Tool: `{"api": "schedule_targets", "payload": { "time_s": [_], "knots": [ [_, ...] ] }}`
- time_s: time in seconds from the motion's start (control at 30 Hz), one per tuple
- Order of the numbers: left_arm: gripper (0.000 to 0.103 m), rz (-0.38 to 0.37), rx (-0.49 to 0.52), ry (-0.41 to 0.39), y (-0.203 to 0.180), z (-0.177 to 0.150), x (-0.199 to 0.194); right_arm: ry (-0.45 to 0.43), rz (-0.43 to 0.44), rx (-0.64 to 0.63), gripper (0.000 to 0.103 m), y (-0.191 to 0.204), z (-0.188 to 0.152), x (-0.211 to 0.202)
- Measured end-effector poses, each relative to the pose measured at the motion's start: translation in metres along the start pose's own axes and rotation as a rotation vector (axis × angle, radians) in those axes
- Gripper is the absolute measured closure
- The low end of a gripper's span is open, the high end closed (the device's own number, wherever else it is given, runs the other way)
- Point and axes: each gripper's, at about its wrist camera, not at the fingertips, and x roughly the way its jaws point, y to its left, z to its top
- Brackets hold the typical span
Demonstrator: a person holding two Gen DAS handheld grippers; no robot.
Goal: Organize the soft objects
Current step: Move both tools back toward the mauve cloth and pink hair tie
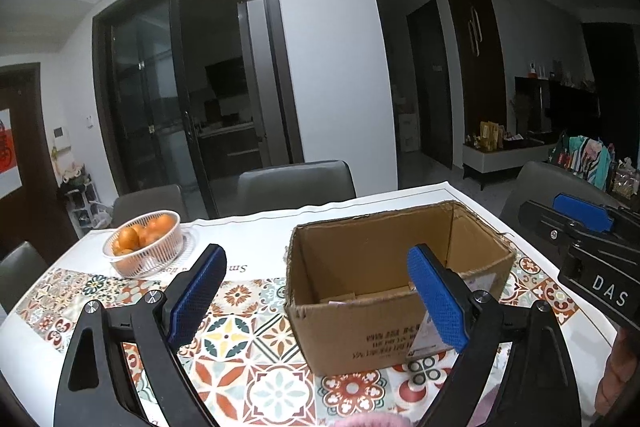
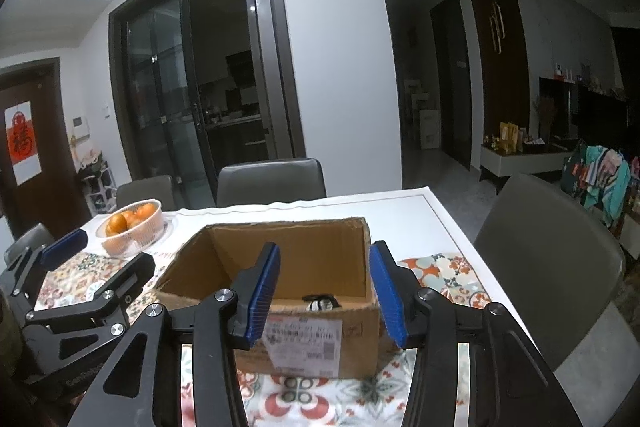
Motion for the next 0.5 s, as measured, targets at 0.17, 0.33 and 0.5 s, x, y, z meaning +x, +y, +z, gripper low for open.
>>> {"api": "schedule_targets", "payload": {
  "time_s": [0.17,0.33,0.5],
  "knots": [
    [0.008,0.031,0.019,-0.028,0.0,-0.009,-0.024,0.001,0.007,0.015,0.049,0.002,-0.008,-0.016],
    [0.006,0.052,0.03,-0.049,-0.001,-0.018,-0.044,0.002,0.013,0.037,0.049,0.001,-0.015,-0.03],
    [0.006,0.05,0.023,-0.048,-0.006,-0.031,-0.061,-0.007,-0.008,0.035,0.049,-0.003,-0.025,-0.045]
  ]
}}
